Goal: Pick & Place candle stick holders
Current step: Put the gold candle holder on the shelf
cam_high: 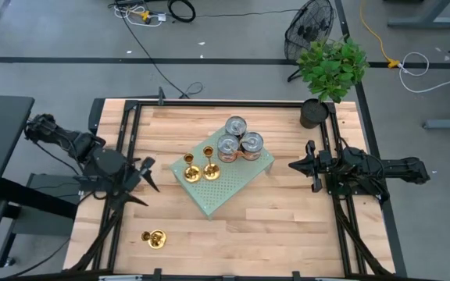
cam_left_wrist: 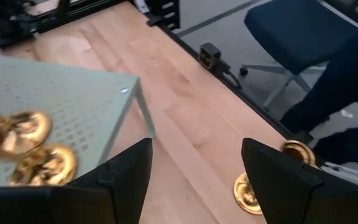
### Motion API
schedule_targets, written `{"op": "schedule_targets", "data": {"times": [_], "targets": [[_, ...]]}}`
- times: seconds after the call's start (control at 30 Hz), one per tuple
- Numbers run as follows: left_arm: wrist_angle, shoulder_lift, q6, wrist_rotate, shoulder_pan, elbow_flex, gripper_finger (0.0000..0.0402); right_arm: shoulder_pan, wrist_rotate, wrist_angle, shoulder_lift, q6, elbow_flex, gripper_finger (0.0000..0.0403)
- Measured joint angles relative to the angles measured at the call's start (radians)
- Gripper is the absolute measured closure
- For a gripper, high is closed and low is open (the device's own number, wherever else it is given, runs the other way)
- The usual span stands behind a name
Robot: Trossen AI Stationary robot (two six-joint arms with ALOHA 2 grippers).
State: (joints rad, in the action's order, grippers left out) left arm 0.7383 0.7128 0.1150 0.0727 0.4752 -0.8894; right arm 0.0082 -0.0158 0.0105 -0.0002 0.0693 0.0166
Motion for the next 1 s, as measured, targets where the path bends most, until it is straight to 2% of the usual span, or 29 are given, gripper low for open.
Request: {"op": "schedule_targets", "data": {"times": [0.47, 1.0], "targets": [[0.0, 0.007, -0.026, -0.032, 0.244, 0.0, 0.0145, 0.0, 0.0, 0.0, 0.0, 0.0, 0.0, 0.04], [0.067, 0.112, -0.027, -0.024, 0.265, 0.0, 0.0145, 0.0, 0.0, 0.0, 0.0, 0.0, 0.0, 0.04]]}}
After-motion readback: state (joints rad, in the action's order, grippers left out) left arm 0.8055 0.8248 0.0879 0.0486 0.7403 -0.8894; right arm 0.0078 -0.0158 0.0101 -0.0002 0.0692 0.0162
